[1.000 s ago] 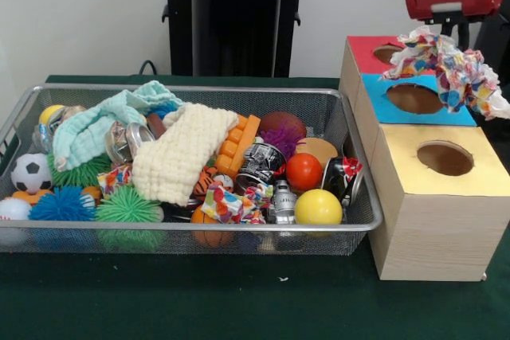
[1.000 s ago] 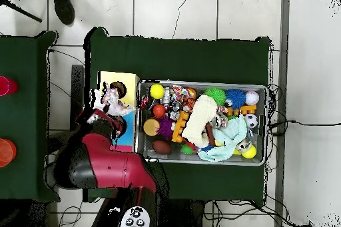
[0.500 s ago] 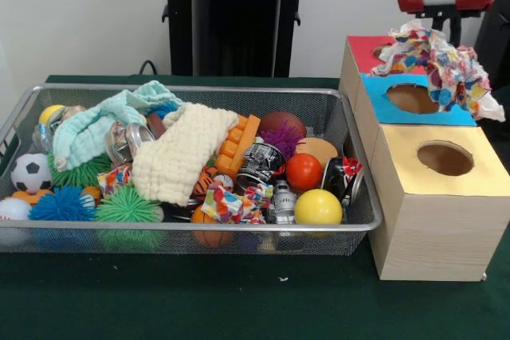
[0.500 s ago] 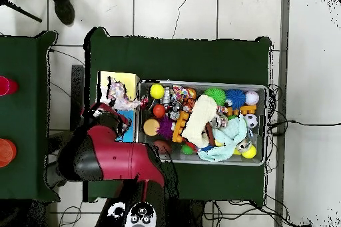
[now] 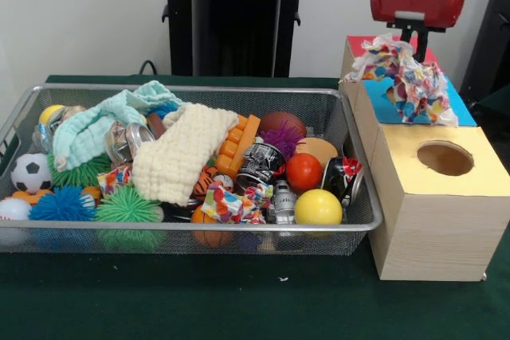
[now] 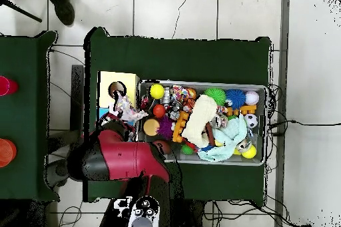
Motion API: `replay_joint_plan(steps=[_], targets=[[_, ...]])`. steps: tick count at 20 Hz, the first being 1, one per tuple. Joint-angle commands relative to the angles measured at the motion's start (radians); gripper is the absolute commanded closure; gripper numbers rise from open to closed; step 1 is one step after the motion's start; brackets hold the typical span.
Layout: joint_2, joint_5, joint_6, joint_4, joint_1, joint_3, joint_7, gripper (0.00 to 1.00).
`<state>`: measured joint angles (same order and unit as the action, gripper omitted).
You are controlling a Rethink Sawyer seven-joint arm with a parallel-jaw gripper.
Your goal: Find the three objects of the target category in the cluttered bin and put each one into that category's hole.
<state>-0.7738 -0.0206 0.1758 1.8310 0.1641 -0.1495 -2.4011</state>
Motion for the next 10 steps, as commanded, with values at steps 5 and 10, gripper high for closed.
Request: replay_joint_plan(steps=[5,10], targets=[[0.035,0.069,0.110,0.038,-0.070,0.181,0.037,1.00],[0.017,0.078,0.118,0.013,-0.066,0.184,0.031,1.00]])
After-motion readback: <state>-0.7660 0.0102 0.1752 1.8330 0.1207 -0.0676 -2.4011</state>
